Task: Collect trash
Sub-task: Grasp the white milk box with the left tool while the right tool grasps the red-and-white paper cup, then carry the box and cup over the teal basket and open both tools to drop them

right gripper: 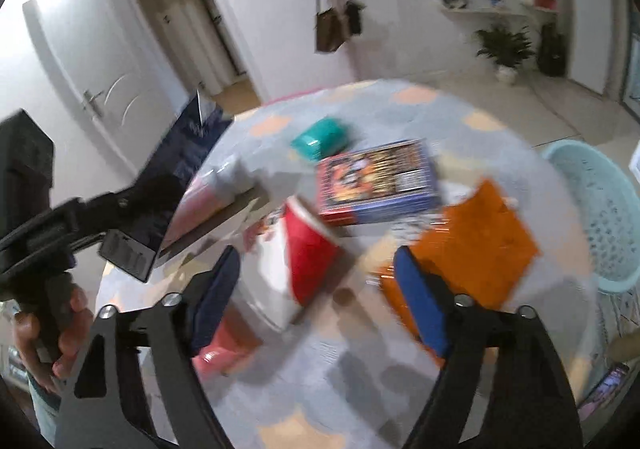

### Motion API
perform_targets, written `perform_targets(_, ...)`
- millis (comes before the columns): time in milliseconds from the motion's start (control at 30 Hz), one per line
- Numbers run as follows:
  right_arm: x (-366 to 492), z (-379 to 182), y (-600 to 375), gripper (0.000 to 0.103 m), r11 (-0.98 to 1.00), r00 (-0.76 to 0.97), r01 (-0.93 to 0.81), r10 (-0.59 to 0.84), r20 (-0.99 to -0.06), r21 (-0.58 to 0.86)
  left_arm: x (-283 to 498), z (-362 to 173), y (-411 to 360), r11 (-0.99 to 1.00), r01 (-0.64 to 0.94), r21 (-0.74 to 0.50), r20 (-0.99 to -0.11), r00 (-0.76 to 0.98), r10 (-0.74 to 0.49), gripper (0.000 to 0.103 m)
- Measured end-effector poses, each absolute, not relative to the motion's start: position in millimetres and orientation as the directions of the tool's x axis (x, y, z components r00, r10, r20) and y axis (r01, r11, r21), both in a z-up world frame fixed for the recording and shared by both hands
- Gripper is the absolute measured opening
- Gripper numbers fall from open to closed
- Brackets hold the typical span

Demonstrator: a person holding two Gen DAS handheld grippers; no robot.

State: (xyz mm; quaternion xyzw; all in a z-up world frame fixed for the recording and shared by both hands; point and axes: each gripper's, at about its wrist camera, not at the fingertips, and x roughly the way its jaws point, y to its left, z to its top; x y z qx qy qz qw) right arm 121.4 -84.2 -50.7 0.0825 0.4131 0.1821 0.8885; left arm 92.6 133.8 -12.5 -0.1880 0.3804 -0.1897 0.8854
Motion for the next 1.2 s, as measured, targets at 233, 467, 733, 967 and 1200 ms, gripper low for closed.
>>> perform_targets(233,150,-83,-52,0.074,0.923,0.509,-0.251,0.382,-0.771,0.291,79,-3,153,0.856,0.176,-0.486,-0.581,0.666,-0.467,0.051)
perform_targets(467,149,-84,-26,0.074,0.944,0.564,-0.281,0.308,-0.767,0.172,79,-8,161,0.853,0.164,-0.495,-0.585,0.663,-0.467,0.051)
perform_targets(733,119,-61,-20,0.050,0.942,0.669,-0.328,0.281,-0.688,0.066,77,-9,160,0.848,0.156,-0.506,-0.583,0.663,-0.469,0.051)
perform_targets(967,101,-38,-38,0.048,0.948,0.720,-0.309,0.283,-0.634,0.073,70,5,150,0.853,0.177,-0.490,-0.569,0.677,-0.468,0.051)
perform_targets(1200,79,6,-89,0.048,0.967,0.801,-0.230,0.250,-0.544,0.106,73,28,111,0.855,0.252,-0.452,-0.557,0.669,-0.492,0.051)
